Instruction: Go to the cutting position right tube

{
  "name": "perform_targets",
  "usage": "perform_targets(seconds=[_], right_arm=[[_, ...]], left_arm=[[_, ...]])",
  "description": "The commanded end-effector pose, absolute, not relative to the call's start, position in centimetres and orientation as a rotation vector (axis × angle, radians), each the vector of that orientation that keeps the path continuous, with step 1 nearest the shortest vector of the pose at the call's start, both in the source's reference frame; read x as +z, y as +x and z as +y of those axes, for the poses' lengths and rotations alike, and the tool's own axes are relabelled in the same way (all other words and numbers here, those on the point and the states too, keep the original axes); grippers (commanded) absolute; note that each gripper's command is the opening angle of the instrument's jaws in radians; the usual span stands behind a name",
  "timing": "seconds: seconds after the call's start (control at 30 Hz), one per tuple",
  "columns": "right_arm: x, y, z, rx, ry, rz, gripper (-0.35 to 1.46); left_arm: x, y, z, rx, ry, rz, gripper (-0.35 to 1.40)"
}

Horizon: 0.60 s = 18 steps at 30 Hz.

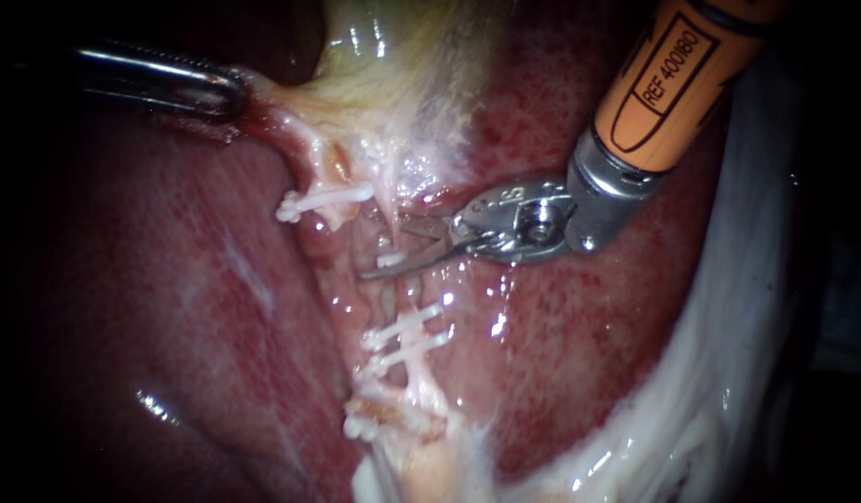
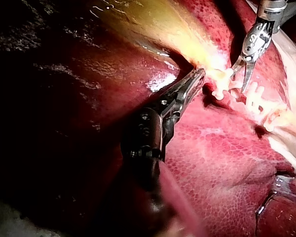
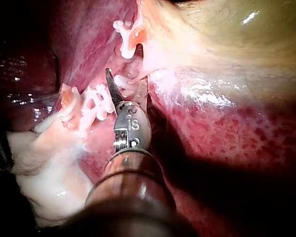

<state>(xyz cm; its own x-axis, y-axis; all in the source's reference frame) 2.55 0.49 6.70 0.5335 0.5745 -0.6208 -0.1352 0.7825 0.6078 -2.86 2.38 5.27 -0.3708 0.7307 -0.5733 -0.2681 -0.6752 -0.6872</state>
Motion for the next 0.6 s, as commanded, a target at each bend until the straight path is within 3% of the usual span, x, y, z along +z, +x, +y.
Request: perform_targets(seconds=[0.03, 0.2, 0.43, 0.6], right_arm=[[6.7, 2.53, 0.49, 0.444, 0.539, 0.919, 1.31], [6.61, 2.38, 0.48, 0.434, 0.558, 0.925, 1.35], [6.48, 2.07, 0.44, 0.368, 0.671, 0.955, 1.4], [6.54, 2.1, 0.37, 0.376, 0.728, 0.945, 1.4]], left_arm=[[5.27, -2.86, 2.38, 2.078, -1.219, -0.657, -0.35], [5.25, -2.83, 2.39, 2.077, -1.218, -0.652, -0.35], [5.16, -2.72, 2.48, 2.065, -1.208, -0.642, -0.35], [5.11, -2.67, 2.52, 2.067, -1.213, -0.63, -0.35]])
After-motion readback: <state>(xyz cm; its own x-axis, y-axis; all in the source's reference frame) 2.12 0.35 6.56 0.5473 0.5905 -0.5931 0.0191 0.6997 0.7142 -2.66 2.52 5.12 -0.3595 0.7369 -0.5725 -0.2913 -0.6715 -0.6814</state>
